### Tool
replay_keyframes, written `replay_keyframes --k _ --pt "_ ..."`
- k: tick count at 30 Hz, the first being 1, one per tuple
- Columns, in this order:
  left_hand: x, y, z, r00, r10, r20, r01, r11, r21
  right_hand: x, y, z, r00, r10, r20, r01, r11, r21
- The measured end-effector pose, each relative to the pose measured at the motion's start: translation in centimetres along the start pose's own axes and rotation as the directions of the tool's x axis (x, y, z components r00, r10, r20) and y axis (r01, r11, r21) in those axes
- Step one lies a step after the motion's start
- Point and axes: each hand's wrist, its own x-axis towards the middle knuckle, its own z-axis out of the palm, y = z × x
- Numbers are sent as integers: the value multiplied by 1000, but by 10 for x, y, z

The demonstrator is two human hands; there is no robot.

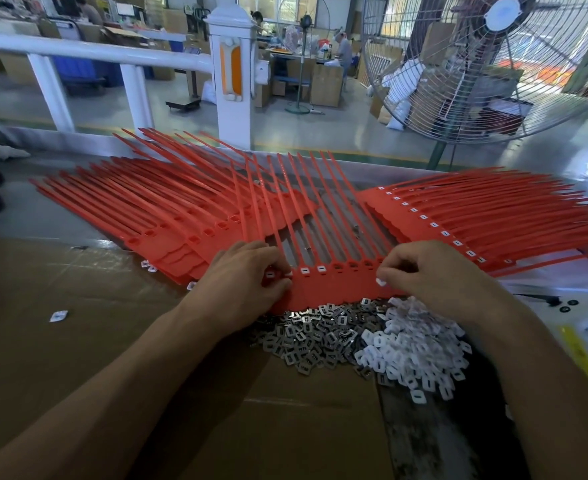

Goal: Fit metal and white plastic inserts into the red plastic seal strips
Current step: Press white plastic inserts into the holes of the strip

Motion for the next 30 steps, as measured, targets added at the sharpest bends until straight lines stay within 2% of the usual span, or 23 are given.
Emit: replay_keyframes --k 3,7,13,24,27,30 --pt "0 1 1 1000 2 -5 -2 1000 4 10 -8 18 989 37 -141 -18 991 131" --pt "0 1 0 1000 -2 -1 2 1000 6 23 -22 40 982 94 -164 -58 975 212" --pt "0 1 0 1000 -8 4 8 1000 15 31 -31 54 981 113 -157 -91 986 138" --pt "-1 4 -2 1000 -13 0 13 1000 17 31 -34 58 970 130 -204 -106 987 122" --pt "-1 4 -1 1000 -11 -2 11 1000 15 30 -35 58 973 85 -215 -71 995 71" --pt "-2 3 -1 1000 -7 -7 7 1000 5 25 -37 56 975 -30 -221 15 998 -66"
